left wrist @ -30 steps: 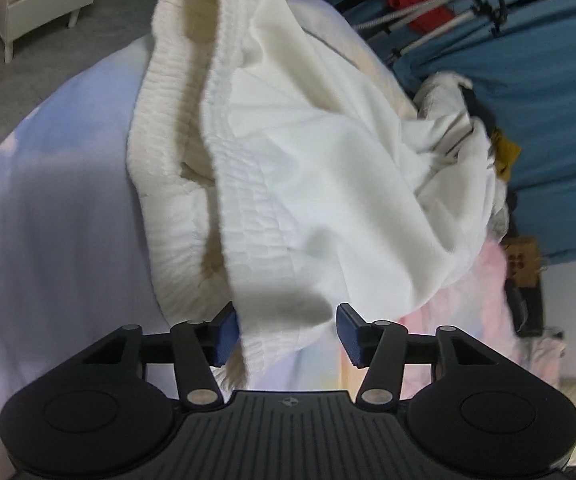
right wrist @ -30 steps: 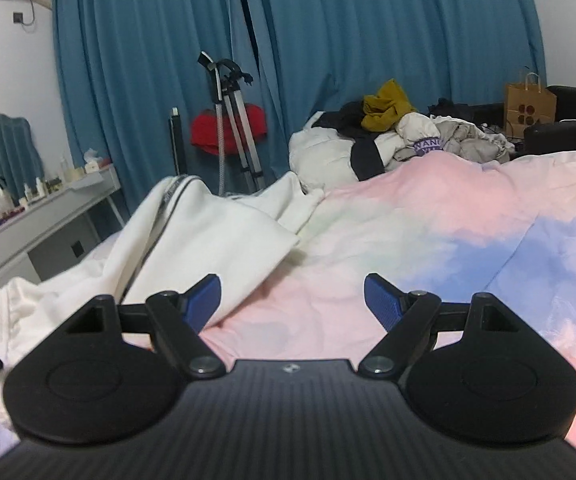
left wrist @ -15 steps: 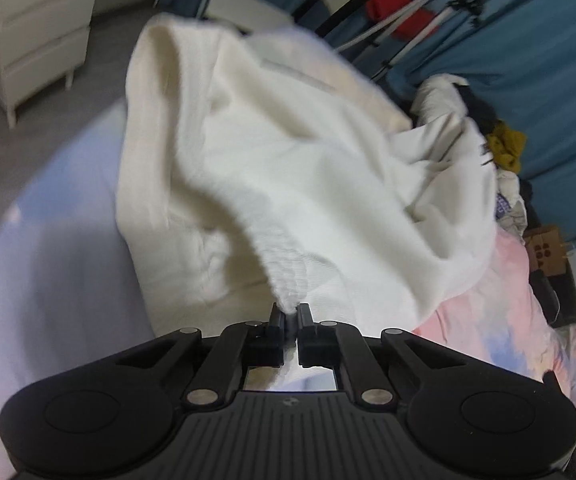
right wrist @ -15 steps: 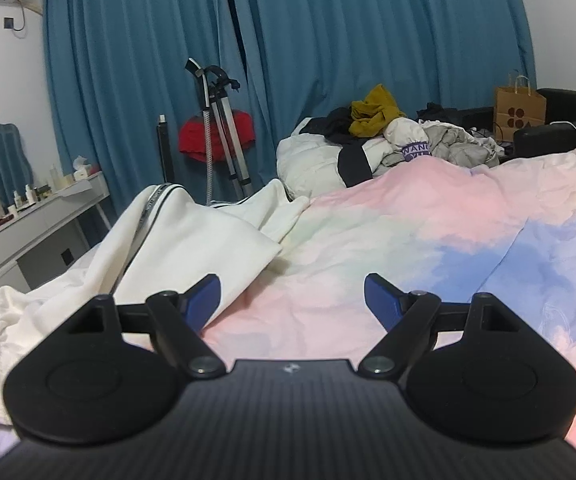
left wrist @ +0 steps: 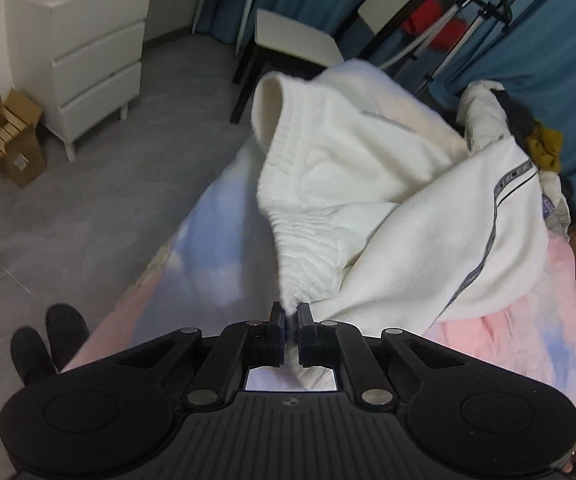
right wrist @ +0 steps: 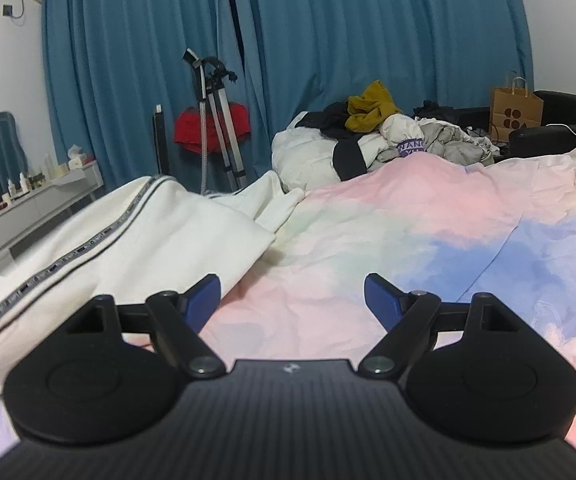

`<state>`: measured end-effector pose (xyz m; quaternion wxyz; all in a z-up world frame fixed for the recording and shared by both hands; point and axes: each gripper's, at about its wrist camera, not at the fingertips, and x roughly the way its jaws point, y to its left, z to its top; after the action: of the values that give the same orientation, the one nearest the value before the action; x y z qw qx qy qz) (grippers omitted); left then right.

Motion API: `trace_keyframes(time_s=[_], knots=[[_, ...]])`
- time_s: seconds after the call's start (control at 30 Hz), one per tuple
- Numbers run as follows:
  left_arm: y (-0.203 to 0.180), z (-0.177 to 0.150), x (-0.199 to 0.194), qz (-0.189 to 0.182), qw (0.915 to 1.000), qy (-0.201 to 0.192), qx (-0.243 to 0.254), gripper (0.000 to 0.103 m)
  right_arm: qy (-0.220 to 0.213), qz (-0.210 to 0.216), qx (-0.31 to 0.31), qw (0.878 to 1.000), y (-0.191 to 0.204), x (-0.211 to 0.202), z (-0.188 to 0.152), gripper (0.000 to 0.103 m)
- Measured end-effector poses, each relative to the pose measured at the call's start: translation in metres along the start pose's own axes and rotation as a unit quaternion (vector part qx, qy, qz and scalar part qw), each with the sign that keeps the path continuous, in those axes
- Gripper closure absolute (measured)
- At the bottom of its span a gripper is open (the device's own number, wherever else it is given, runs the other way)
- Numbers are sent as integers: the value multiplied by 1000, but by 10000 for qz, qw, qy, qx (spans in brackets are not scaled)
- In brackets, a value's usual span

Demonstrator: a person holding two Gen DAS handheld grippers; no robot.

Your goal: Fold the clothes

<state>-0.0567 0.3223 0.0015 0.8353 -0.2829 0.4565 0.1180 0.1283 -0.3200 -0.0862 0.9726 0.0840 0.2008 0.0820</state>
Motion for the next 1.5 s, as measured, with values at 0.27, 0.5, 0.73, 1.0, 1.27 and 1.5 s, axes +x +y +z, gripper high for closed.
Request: trace_keyframes(time_s=[0.27,0.5,0.73,1.0,1.27,1.5], knots=[[-18,-14,-7,-401,9978,-158,508,71,115,9,-84,9999,0,0,-4,23],[-58,-25,-71,-504,9835,-1051,1382,37,145,1,41,9999,-4,-4,-2,22],[-153,-7,-48,-956,9592,-1656,2084,24,57,28,81,9999,-5,-10,1,22],[-277,36,79,-852,9540,-1541,2425,25,172,-82,271,9995,-16,-2,-2,22],[-384,90,195,-118,9407,-1660,2956,27,412,-24,572,9975,-29,29,-6,22],[-419,94,239,-59,9278,-1613,3363,100,651,-81,713,9953,-43,64,-17,22]])
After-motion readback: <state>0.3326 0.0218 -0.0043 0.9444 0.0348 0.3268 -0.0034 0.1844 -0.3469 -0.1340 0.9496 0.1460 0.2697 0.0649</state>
